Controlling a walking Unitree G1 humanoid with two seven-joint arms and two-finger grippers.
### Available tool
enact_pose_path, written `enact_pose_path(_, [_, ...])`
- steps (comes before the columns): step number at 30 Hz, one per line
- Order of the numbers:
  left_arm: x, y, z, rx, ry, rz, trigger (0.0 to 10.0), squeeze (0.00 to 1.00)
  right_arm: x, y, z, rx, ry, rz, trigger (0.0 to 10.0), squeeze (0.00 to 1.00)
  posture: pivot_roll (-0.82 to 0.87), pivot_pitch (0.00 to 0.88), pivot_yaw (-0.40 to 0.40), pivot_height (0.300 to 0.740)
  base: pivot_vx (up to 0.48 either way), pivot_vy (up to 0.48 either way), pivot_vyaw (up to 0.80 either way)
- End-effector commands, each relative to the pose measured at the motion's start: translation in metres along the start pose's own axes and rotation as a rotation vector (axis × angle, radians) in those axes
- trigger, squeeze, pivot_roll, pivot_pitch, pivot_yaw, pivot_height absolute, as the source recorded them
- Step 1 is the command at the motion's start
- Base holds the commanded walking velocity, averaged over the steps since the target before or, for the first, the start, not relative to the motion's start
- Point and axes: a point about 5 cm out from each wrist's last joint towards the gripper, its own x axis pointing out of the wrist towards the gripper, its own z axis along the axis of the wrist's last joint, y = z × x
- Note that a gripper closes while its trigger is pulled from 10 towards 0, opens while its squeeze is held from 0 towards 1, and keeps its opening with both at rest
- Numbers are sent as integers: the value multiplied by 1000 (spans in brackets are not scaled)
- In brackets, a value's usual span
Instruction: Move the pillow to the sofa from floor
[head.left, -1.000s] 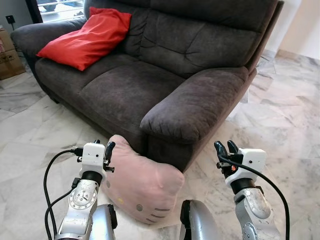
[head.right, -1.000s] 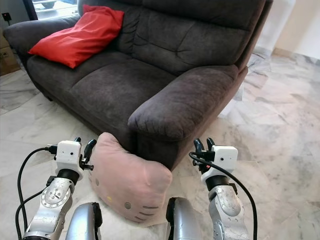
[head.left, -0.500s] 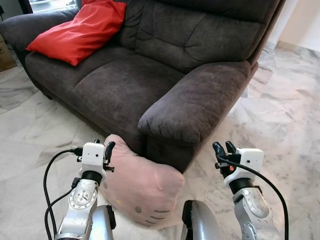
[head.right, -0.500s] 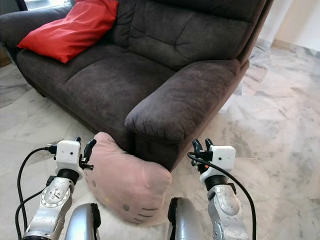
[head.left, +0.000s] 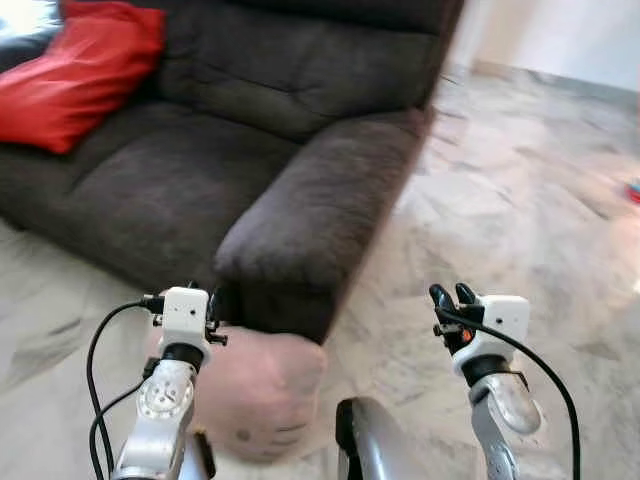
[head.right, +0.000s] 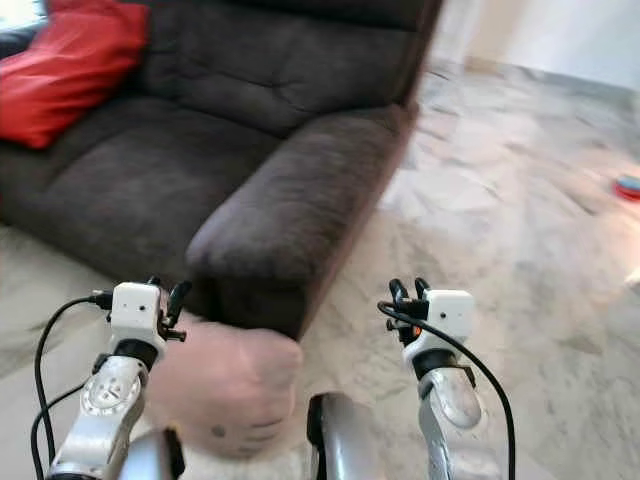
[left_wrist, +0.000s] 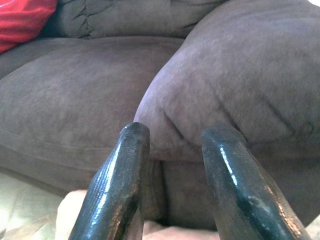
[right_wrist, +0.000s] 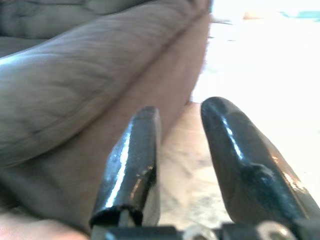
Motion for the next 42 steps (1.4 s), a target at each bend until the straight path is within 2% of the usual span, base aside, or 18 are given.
enact_pose_path(1, [-4, 6, -5, -1, 28, 19, 10000, 0, 2, 4, 1, -1, -3, 4, 10000, 0, -14, 0, -68, 519, 0, 0, 0])
enact_pose_path(11, [-4, 6, -5, 2, 27, 18, 10000, 0, 2, 2, 1, 0, -6, -2, 10000, 0, -16, 0, -67, 519, 0, 0, 0])
enact_pose_path(14, [-4, 6, -6, 0, 30, 20, 10000, 0, 2, 2, 0, 10, 5, -2, 10000, 0, -16, 0, -67, 519, 0, 461, 0])
enact_pose_path(24, [-4, 7, -6, 0, 31, 23, 10000, 0, 2, 3, -1, 4, 16, 0, 10000, 0, -16, 0, -68, 519, 0, 477, -763])
enact_pose_path(35, [-4, 7, -5, -2, 29, 27, 10000, 0, 3, 1, -3, -3, 35, -10, 10000, 0, -16, 0, -69, 519, 0, 480, 0])
enact_pose_path(42, [-4, 8, -5, -1, 29, 33, 10000, 0, 3, 3, -4, -4, 54, -1, 10000, 0, -15, 0, -71, 519, 0, 480, -707])
